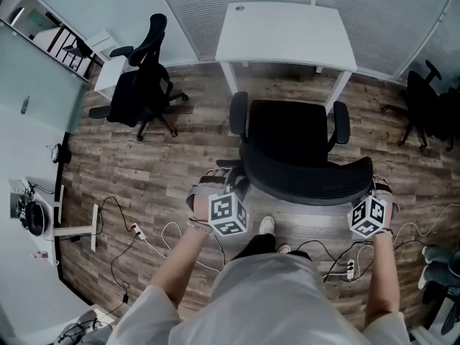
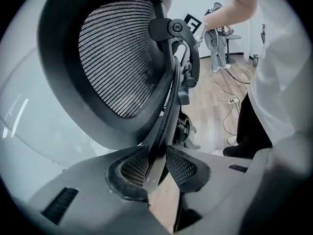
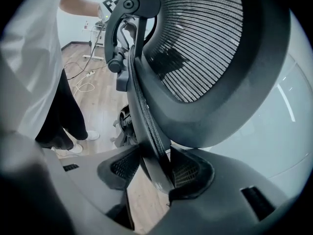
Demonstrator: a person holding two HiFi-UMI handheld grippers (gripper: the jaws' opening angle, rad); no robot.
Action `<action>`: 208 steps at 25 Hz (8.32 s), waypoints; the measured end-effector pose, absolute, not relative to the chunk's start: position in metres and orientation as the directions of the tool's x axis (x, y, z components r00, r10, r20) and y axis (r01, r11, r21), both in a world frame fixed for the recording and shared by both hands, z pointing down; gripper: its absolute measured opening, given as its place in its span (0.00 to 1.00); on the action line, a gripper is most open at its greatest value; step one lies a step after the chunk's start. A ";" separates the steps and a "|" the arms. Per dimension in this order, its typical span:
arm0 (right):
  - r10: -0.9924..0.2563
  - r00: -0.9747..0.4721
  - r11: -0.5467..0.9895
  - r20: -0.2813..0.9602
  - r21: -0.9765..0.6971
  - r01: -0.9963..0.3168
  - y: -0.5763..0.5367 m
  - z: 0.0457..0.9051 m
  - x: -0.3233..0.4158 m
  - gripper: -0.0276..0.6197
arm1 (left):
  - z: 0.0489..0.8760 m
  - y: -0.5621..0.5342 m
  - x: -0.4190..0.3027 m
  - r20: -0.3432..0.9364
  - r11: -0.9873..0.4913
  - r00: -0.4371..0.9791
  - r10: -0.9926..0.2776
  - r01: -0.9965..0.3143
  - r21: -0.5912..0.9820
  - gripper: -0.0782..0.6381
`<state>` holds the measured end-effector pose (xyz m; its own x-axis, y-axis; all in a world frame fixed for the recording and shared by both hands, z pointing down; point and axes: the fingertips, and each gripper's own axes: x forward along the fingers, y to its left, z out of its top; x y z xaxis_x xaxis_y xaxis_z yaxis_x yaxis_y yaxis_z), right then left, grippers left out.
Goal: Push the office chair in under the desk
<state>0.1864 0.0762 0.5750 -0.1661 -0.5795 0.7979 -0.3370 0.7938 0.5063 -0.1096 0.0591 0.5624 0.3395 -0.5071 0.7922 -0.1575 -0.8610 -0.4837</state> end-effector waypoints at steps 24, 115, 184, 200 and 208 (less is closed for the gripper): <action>-0.587 -0.160 0.786 0.794 0.511 -0.347 0.032 0.575 0.194 0.35 | 0.559 0.018 -0.100 0.795 -0.872 0.362 -0.487 -0.142 -0.469 0.29; -0.566 -0.275 0.817 0.778 0.485 -0.311 -0.285 0.577 0.205 0.33 | 0.565 -0.316 -0.086 0.810 -0.837 0.227 -0.541 -0.232 -0.495 0.29; -0.577 -0.249 0.807 0.778 0.497 -0.319 -0.398 0.579 0.209 0.33 | 0.568 -0.433 -0.080 0.809 -0.841 0.232 -0.540 -0.188 -0.507 0.29; -0.608 -0.241 0.774 0.756 0.499 -0.389 -0.394 0.572 0.205 0.36 | 0.557 -0.428 -0.088 0.755 -0.797 0.255 -0.604 -0.216 -0.564 0.29; -0.650 -0.297 0.727 0.699 0.459 -0.510 -0.374 0.539 0.199 0.32 | 0.533 -0.410 -0.094 0.701 -0.769 0.330 -0.632 -0.384 -0.512 0.29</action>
<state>0.1987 -0.3741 0.5386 -0.2973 -0.6500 0.6993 -0.5104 0.7272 0.4589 -0.0943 -0.4099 0.5327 0.3304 -0.6318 0.7012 -0.3839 -0.7686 -0.5117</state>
